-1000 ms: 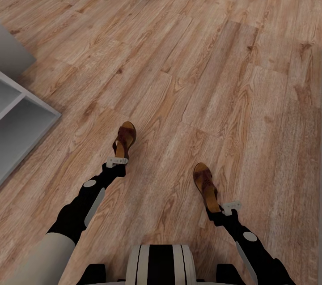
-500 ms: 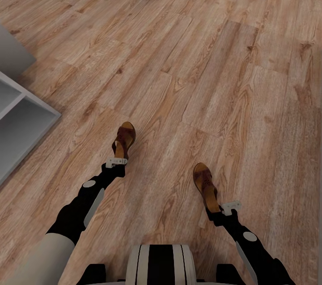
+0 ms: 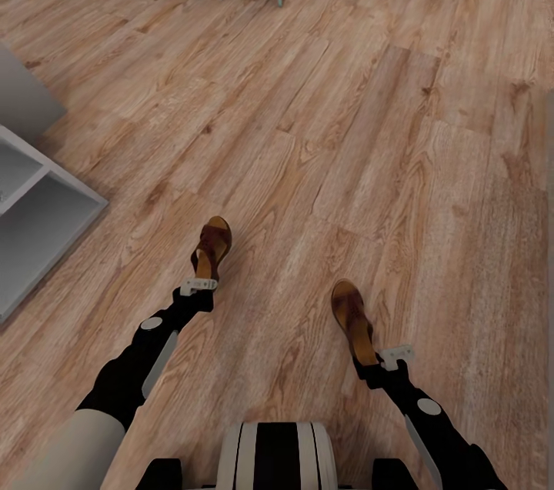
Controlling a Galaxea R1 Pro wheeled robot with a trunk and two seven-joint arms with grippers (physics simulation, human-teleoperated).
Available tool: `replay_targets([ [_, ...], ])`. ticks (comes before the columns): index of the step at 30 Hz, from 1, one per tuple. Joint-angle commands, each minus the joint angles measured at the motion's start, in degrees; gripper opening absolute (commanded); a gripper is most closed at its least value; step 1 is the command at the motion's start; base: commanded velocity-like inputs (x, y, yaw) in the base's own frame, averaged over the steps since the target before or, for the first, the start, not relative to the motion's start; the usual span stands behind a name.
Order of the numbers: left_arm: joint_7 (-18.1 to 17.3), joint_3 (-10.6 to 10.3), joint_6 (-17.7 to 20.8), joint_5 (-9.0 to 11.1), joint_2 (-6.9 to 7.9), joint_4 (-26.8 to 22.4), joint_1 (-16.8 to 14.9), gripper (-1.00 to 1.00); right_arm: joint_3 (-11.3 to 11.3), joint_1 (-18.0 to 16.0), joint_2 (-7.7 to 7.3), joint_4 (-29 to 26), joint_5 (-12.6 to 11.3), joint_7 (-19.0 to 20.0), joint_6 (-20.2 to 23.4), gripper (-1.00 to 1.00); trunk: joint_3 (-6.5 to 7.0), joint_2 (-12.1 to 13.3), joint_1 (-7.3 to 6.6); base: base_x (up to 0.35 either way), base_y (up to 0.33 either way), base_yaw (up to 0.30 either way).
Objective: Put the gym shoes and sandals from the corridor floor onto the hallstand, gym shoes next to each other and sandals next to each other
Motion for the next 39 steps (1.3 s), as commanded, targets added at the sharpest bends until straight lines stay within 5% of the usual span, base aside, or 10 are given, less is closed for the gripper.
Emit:
replay_targets([
  [1, 0.0, -0.1, 0.3, 0.4, 0.10, -0.1, 0.4, -1.00, 0.1, 0.0, 0.00, 0.0, 0.1, 0.0, -0.1, -1.00, 0.20, 0.0, -0.03, 0.000, 0.000, 0.000],
  [16, 0.4, 2.2, -0.8, 0.3, 0.97, 0.1, 5.6, -1.00, 0.0, 0.1, 0.01, -0.1, 0.1, 0.0, -0.4, -1.00, 3.52, 0.2, -0.42, 0.000, 0.000, 0.000],
  [23, 0.4, 4.9, -5.5, 0.3, 2.26, 0.8, 9.9, -1.00, -0.3, 0.1, -0.33, -0.1, 0.0, 0.0, -0.5, -1.00, 5.12, 0.3, -0.60, 0.000, 0.000, -0.001],
  [27, 0.5, 8.2, -8.7, 0.2, 2.45, 1.0, 13.9, -1.00, -0.3, 0.1, -0.44, -0.1, 0.1, 0.0, -0.6, -1.00, 6.30, 0.4, -0.70, 0.000, 0.000, -0.080],
  [39, 0.6, 9.0, -17.6, 0.3, 2.82, 6.8, 19.0, -1.00, -1.2, 0.6, -1.65, 0.1, 0.0, -0.2, -1.7, -1.00, 10.00, 0.5, -1.01, 0.000, 0.000, -0.102],
])
